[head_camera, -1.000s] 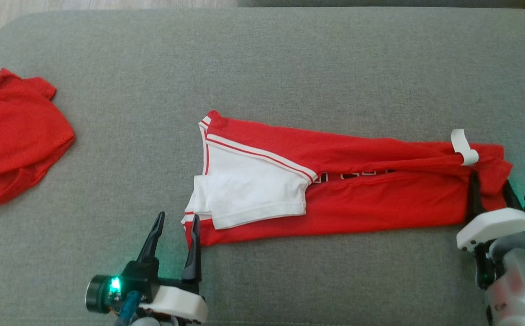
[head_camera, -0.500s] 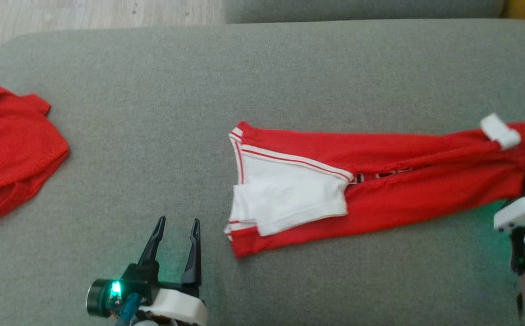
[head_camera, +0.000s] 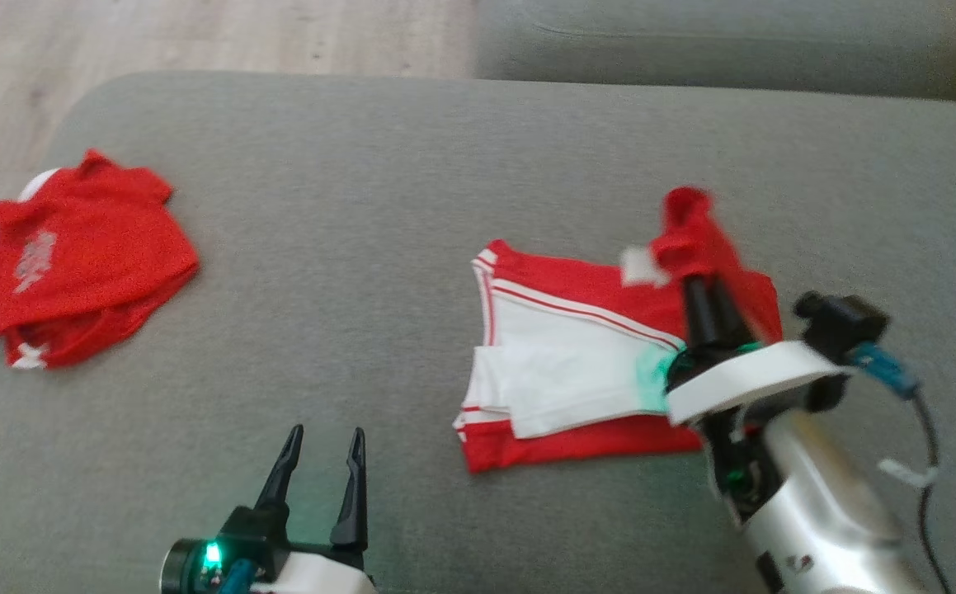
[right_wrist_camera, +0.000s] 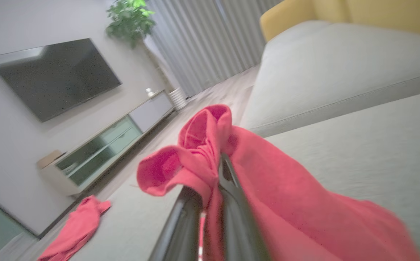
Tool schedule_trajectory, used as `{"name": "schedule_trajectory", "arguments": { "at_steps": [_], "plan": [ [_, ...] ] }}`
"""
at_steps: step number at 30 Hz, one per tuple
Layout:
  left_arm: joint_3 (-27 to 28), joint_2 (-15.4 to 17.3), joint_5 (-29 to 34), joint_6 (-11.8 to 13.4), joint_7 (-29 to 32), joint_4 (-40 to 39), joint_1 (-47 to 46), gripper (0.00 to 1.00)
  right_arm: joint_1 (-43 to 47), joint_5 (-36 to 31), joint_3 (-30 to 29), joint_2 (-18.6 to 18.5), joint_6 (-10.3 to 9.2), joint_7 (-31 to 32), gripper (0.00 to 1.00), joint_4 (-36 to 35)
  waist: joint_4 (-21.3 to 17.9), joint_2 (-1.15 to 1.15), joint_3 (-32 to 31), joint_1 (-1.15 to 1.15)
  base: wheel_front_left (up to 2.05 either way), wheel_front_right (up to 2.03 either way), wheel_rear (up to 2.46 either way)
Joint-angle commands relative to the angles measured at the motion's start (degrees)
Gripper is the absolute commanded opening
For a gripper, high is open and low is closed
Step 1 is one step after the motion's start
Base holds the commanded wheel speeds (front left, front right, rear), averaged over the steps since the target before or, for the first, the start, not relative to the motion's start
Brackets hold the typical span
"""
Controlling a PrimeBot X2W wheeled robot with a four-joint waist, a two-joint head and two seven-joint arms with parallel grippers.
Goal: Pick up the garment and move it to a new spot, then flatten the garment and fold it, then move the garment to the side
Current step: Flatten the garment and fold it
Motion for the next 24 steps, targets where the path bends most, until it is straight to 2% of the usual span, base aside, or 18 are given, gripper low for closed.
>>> {"name": "schedule_trajectory", "arguments": {
  "at_steps": [1, 4, 9, 10, 11, 15, 19, 21, 24],
  "plan": [
    [1.2, -0.1, 0.2, -0.3, -0.3, -1.7, -0.9, 1.0, -1.1, 1.0, 2.6, 0.7, -0.04, -0.3, 0.0, -1.0, 2.6, 0.0, -0.8, 0.0, 0.0, 0.0, 0.0],
    [0.8, -0.1, 0.5, -0.7, -0.3, -1.5, -0.8, 1.0, -1.9, 2.5, 6.1, 0.9, -0.04, -0.3, 0.0, 2.1, 5.5, 0.0, -1.0, 0.0, 0.0, 0.0, 0.0],
    [0.6, -0.1, 0.7, -0.9, -0.3, -1.2, -0.7, 1.0, -3.5, 3.3, 8.0, 1.3, -0.04, -0.3, 0.0, 7.2, 8.5, 0.0, -0.8, 0.0, 0.0, 0.0, 0.0],
    [0.5, -0.1, 0.7, -0.9, -0.3, -1.1, -0.7, 1.0, -3.7, 3.7, 8.2, 1.3, -0.04, -0.3, 0.42, 8.1, 8.9, 0.0, -0.8, 0.0, 0.0, 0.0, 0.0],
    [0.7, -0.1, 0.7, -0.8, -0.3, -1.1, -0.6, 1.0, -3.9, 3.9, 8.5, 1.3, -0.04, -0.4, 1.0, 8.5, 9.0, 0.0, -0.8, 0.0, 0.0, 0.0, 0.0],
    [1.4, -0.1, 0.7, -0.5, -0.3, -1.1, -0.4, 1.0, -3.8, 7.7, 11.9, 1.4, -0.04, -0.4, 1.0, 6.2, 8.4, 0.0, -1.2, 0.0, 0.0, 0.0, 0.0],
    [2.2, -0.1, 0.7, -0.4, -0.3, -1.1, -0.5, 1.0, -2.9, 11.2, 14.1, 1.4, -0.04, -0.4, 1.0, 3.4, 5.9, 0.0, -2.2, 0.0, 0.0, 0.0, 0.0],
    [2.7, -0.1, 0.7, -0.4, -0.3, -1.2, -0.7, 1.0, -2.6, 10.9, 13.5, 0.8, -0.04, -0.4, 1.0, 2.3, 4.0, 0.0, -2.8, 0.0, 0.0, 0.0, 0.0],
    [3.4, -0.1, 0.8, -0.4, -0.3, -1.5, -1.0, 1.0, -1.6, 7.2, 8.6, -0.6, -0.04, -0.4, 1.0, 2.0, 0.9, 0.0, -3.6, 0.0, 0.0, 0.0, 0.0]
  ]
}}
